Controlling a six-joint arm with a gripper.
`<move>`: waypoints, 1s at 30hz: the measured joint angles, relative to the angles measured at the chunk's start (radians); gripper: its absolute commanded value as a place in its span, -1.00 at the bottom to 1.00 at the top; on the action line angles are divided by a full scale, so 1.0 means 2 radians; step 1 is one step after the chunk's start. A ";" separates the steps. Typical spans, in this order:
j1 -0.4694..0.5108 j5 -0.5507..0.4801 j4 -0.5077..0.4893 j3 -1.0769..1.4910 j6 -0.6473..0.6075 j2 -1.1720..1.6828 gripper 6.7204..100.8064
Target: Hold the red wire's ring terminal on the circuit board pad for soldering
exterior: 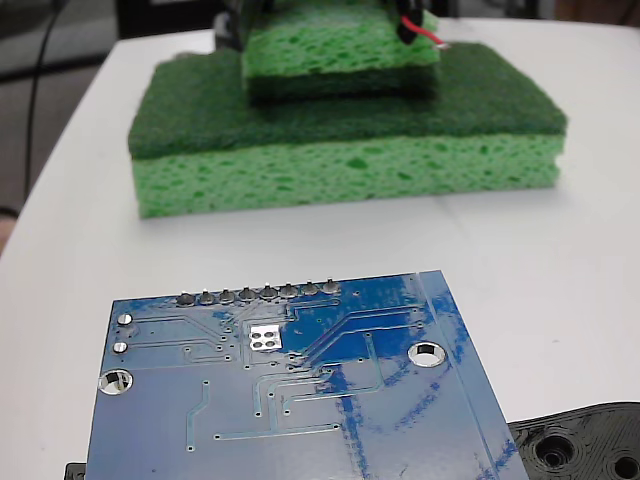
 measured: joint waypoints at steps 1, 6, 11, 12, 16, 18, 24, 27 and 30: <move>0.000 0.000 0.000 0.000 0.000 0.000 0.99; 0.000 0.000 0.000 0.000 0.001 0.000 0.99; 0.000 0.000 0.000 0.000 0.001 0.000 0.99; 0.000 0.000 0.000 0.000 0.001 0.000 0.99; 0.000 0.000 0.000 0.000 0.001 0.000 0.99; 0.000 0.000 0.000 0.000 0.001 0.000 0.99; 0.001 0.000 0.000 -0.001 0.004 0.000 0.99; 0.003 0.000 0.000 -0.002 0.005 0.000 0.99; 0.003 0.002 0.003 -0.012 0.008 0.000 0.99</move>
